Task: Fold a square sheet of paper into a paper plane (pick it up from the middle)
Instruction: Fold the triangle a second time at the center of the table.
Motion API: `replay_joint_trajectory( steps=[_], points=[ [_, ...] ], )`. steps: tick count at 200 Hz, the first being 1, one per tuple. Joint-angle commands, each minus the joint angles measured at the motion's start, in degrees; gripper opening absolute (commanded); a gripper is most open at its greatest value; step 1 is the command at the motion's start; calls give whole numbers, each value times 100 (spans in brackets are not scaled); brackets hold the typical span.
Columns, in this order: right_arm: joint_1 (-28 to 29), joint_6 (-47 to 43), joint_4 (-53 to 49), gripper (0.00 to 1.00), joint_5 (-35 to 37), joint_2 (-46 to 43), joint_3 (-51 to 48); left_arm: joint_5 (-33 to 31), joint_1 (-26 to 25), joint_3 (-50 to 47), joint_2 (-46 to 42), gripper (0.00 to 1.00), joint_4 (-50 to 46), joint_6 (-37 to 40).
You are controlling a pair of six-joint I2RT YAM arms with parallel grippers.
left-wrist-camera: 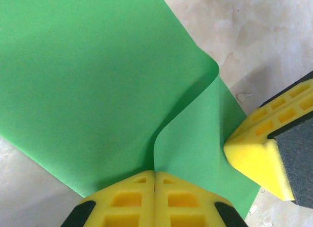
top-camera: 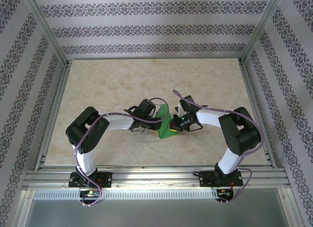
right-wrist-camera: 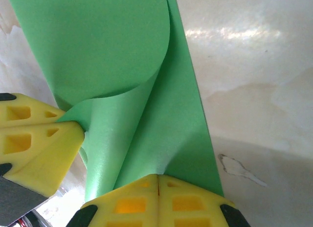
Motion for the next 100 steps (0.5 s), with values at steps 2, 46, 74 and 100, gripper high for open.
replay_joint_trajectory(
  steps=[2,46,74,100],
  points=[
    [28,-91,-395,0,417,227,-71,-158,61,-89,-191,0,-48,144],
    [25,-83,-409,0,391,225,-49,-169,73,-107,-134,0,-115,130],
    [14,-96,-430,0,401,207,-67,-184,73,-197,-211,0,-31,73],
    [13,-102,-435,0,400,198,-93,-215,73,-185,-225,0,-100,75]
  ],
)
